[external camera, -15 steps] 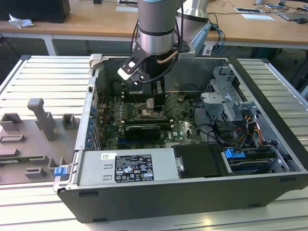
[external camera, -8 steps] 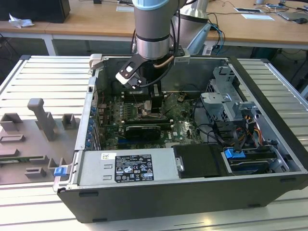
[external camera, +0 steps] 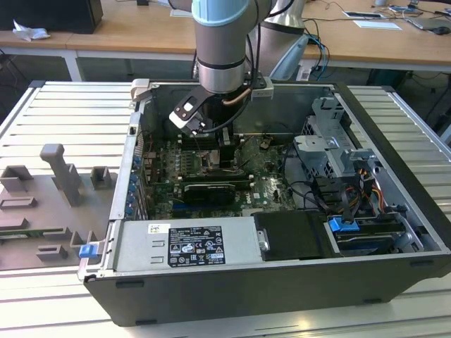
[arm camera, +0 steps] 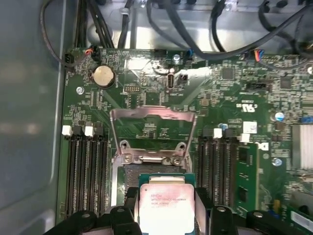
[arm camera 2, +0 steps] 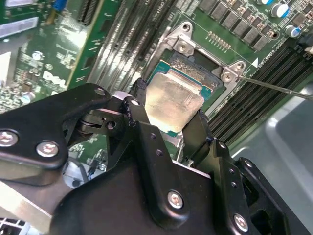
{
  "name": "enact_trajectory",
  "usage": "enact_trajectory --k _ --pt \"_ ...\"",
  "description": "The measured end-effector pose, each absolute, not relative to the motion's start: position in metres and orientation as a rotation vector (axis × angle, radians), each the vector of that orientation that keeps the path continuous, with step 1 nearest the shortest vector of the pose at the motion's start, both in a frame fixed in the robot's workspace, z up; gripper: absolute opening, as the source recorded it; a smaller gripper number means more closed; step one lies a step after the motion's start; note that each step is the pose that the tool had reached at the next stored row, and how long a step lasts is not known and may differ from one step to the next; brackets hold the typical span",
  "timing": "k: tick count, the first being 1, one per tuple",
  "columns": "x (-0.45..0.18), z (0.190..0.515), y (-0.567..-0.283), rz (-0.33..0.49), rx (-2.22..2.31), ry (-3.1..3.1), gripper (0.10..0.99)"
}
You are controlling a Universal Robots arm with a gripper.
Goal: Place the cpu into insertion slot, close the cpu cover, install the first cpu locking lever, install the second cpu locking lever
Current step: 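Place the cpu into insertion slot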
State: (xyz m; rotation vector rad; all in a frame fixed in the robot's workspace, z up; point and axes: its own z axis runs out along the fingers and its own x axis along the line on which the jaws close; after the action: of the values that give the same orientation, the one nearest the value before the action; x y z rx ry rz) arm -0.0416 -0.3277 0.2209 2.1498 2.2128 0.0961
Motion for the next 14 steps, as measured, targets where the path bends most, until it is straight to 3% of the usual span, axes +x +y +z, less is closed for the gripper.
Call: enact_trajectory --k 14 --pt "-0.044 0.206 -0.320 0.095 2.164 2.198 0.541"
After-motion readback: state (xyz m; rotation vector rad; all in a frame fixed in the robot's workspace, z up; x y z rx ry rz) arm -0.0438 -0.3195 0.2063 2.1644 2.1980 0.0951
